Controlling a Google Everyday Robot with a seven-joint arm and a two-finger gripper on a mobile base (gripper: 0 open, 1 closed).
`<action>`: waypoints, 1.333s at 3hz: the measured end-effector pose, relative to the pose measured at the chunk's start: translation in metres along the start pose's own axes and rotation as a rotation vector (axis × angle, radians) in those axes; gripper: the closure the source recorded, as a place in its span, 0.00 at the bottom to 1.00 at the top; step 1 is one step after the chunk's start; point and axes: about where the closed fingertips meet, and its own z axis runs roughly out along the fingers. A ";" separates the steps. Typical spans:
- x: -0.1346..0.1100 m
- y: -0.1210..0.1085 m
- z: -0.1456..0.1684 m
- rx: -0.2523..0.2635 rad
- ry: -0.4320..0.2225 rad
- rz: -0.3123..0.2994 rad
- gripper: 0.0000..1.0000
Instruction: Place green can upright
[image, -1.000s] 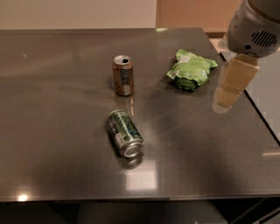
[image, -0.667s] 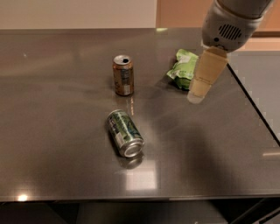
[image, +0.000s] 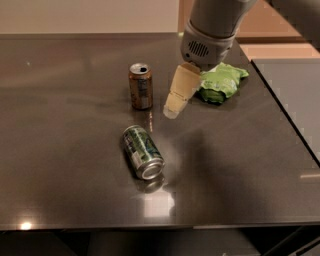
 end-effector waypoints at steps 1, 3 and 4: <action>-0.019 0.015 0.020 -0.021 0.033 0.108 0.00; -0.046 0.055 0.034 -0.043 0.029 0.316 0.00; -0.049 0.057 0.036 -0.039 0.037 0.315 0.00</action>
Offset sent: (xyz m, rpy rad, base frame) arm -0.0258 0.0735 -0.0326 0.0383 0.1365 -0.3731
